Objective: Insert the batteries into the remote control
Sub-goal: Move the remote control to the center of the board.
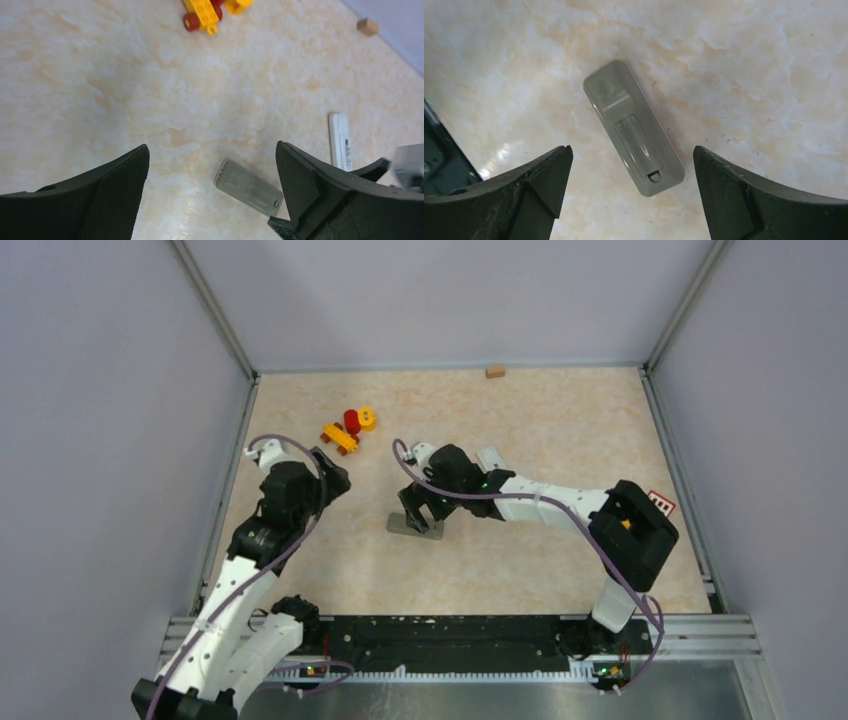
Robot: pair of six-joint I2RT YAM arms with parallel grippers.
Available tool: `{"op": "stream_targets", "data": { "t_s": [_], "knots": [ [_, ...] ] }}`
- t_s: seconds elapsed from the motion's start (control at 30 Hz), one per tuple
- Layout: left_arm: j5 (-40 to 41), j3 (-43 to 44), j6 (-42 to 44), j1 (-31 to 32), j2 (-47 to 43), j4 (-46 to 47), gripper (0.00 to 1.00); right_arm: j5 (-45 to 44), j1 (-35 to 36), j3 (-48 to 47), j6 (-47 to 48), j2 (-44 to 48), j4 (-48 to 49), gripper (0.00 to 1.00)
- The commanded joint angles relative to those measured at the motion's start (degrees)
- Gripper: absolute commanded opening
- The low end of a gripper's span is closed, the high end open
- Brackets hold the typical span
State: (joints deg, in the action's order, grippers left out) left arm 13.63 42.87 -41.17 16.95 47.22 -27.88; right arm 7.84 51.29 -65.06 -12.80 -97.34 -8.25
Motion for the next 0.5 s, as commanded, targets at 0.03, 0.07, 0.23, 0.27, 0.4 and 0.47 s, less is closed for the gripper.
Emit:
{"op": "stream_targets", "data": {
  "t_s": [0.03,0.07,0.23,0.27,0.4,0.47],
  "knots": [
    [13.84,0.49,-3.0,-0.25,-11.38,-3.3,0.99,0.41,1.52,-1.02,18.03,-2.99,-2.3,0.93],
    [14.07,0.45,-2.91,-0.25,-13.09,-3.18,0.99,0.96,1.7,-1.22,19.15,-3.62,-2.42,0.92],
    [14.97,0.46,-2.04,-0.25,-17.01,-2.52,0.99,1.0,1.73,-4.14,21.5,-8.43,-4.8,0.83],
    [15.02,0.61,-1.93,-0.25,-17.0,-2.72,0.99,0.99,1.79,-4.64,21.95,-9.34,-5.31,0.81],
    [15.33,1.42,-1.94,-0.25,-16.85,-4.06,0.99,-1.06,1.94,-6.11,22.21,-11.8,-5.96,0.71],
    [15.38,1.44,-1.74,-0.25,-16.89,-4.05,0.99,-4.0,2.0,-6.63,20.8,-12.55,-5.74,0.65]
  ]
}}
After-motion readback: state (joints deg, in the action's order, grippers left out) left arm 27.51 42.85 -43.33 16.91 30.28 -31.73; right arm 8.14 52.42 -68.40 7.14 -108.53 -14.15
